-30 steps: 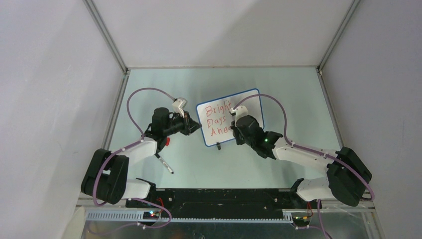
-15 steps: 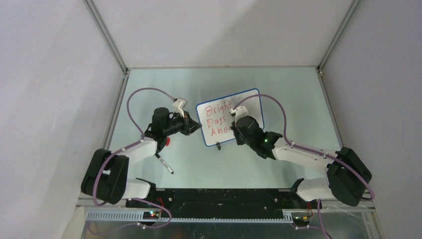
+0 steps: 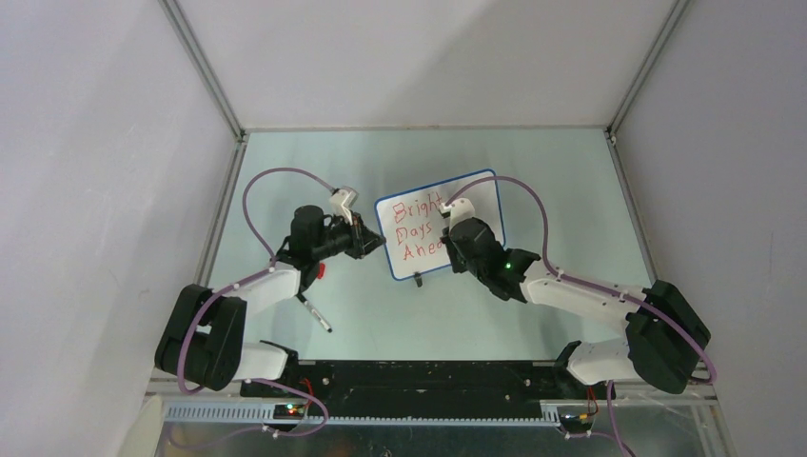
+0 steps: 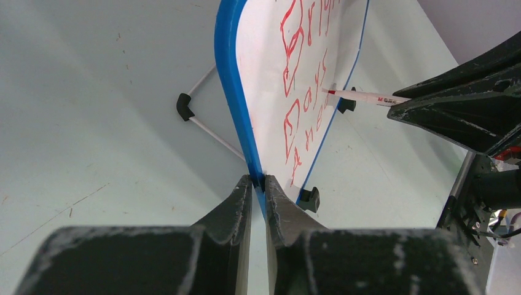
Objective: Write a sentence on the whiteboard
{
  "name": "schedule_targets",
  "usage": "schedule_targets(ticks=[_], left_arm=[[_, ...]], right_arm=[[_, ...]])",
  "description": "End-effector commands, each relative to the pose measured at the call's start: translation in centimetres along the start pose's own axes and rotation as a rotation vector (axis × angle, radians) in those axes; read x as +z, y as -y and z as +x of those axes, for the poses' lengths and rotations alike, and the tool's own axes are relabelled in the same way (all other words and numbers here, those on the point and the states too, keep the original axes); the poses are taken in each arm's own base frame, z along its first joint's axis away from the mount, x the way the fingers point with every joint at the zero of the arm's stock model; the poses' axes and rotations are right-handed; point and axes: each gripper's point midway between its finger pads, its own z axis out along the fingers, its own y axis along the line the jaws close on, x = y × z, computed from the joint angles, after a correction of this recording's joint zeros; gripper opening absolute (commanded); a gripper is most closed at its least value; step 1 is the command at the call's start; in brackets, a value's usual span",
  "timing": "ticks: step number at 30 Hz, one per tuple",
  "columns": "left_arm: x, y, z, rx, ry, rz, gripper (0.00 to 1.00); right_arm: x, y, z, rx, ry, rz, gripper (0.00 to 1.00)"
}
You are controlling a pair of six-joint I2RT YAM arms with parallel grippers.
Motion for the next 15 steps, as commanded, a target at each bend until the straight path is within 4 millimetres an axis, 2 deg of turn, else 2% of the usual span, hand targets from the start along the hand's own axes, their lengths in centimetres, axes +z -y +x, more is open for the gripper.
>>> schedule_targets(ticks=[1,15], left_arm=[[0.1,1.5,-2.8,0.079,0.064,0.043,0.15],[0.0,1.4,-2.8,0.080,0.064,0.040,0.15]], right_arm=[[-0.1,0.1,-2.6,0.009,0.058,0.016,0.00],[0.2,0.3,-0.8,0.010,0.001,0.024,0.00]])
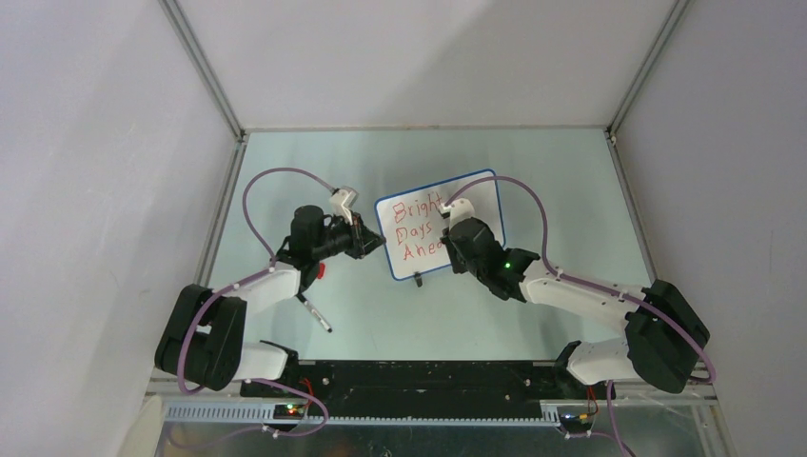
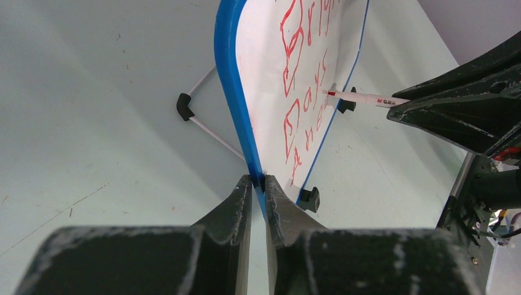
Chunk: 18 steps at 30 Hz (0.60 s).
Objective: Write a sentence on the whiteboard
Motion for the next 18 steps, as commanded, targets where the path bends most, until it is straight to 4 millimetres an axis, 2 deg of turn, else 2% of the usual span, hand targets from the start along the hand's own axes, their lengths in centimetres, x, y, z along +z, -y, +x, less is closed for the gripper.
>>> schedule_targets(ticks=[1,18], left_arm=[[0.0,1.5,-2.8,0.081,0.064,0.041,0.15],[-0.1,1.4,-2.8,0.081,0.065,0.038,0.15]], right_arm=[[0.1,0.2,-0.8,0.013,0.010,0.017,0.00],[0.0,0.4,0.3,0.005,-0.019,0.022,0.00]])
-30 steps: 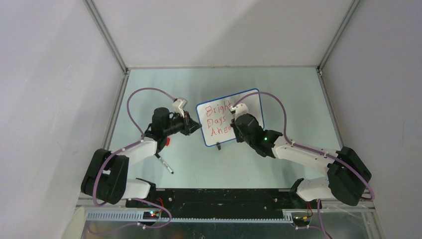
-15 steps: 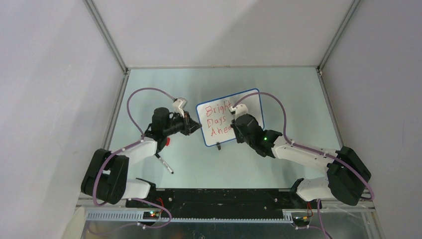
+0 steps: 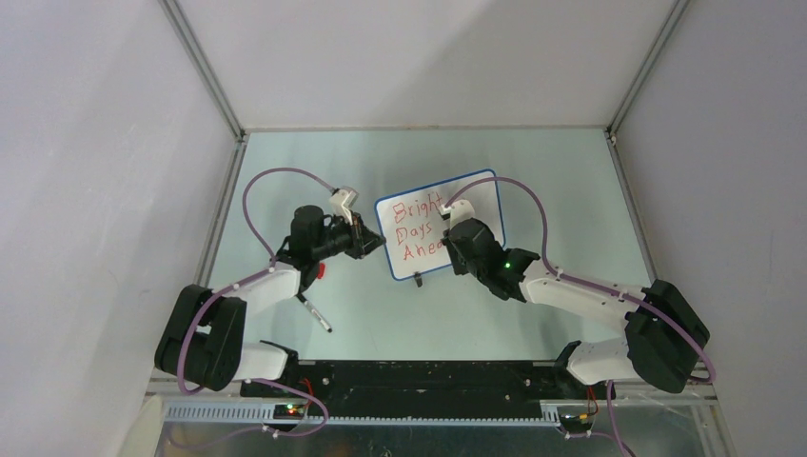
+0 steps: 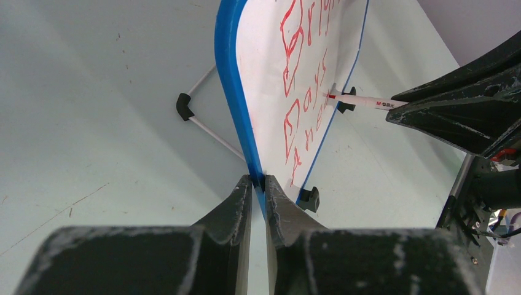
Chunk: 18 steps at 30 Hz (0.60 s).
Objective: Write a sentence on the whiteboard
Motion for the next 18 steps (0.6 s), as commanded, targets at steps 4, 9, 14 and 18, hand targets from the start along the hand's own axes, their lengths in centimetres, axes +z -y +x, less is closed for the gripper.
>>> schedule_targets(ticks=[4,9,14,18], left_arm=[[-0.1,1.4,-2.9,0.081,0.066,0.037,0.15],[0.0,1.4,-2.9,0.084,0.066,0.037,0.15],[0.0,1.4,-2.8,0.082,0.064,0.034,0.15],[-0.1,1.4,-2.8,0.084,0.065,0.033,0.15]], right_arm=[[0.0,0.2,-0.4,0.017,0.007,0.014,0.00],[-0.6,0.3,-1.4,0.029,0.040,0.006,0.00],[-1.6,0.4,-2.9,0.052,0.092,-0.012,0.00],[-1.6,1.1,-3.2,0.074,0.098,0.005,0.00]])
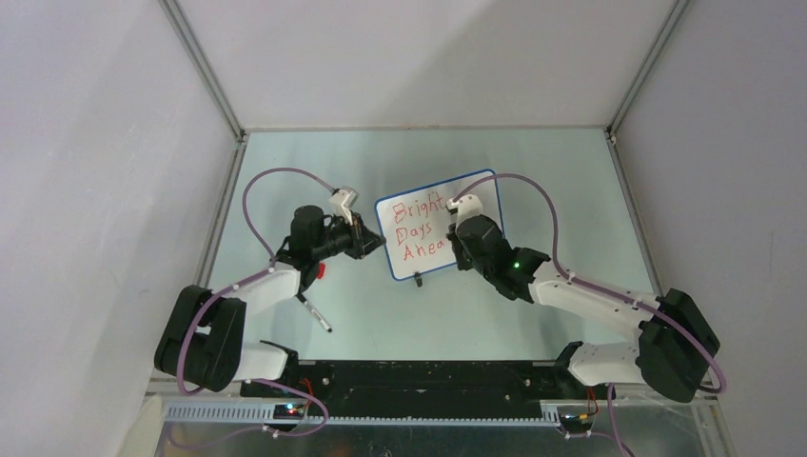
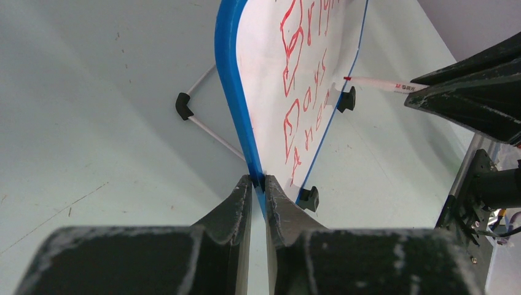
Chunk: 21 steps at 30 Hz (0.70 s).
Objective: Write a sentence on the whiteboard
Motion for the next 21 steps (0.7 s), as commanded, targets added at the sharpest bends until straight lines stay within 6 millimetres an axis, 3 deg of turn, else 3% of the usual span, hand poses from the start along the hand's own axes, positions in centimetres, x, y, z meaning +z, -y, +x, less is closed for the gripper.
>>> schedule_targets(ticks=[1,6,21], left_arm=[[0.0,1.3,-2.8,0.083,0.065,0.033,0.15],[0.0,1.3,-2.9,0.083,0.066,0.034,0.15],[0.0,1.4,-2.9,0.080,0.068,0.039,0.15]], right_arm=[[-0.5,0.9,-1.7,0.056,0.047,0.014,0.00],[-0.2,1.7,-1.5,0.073,0.034,0.033,0.00],[0.4,0.7,-0.9,0.064,0.015,-0.019,0.00]])
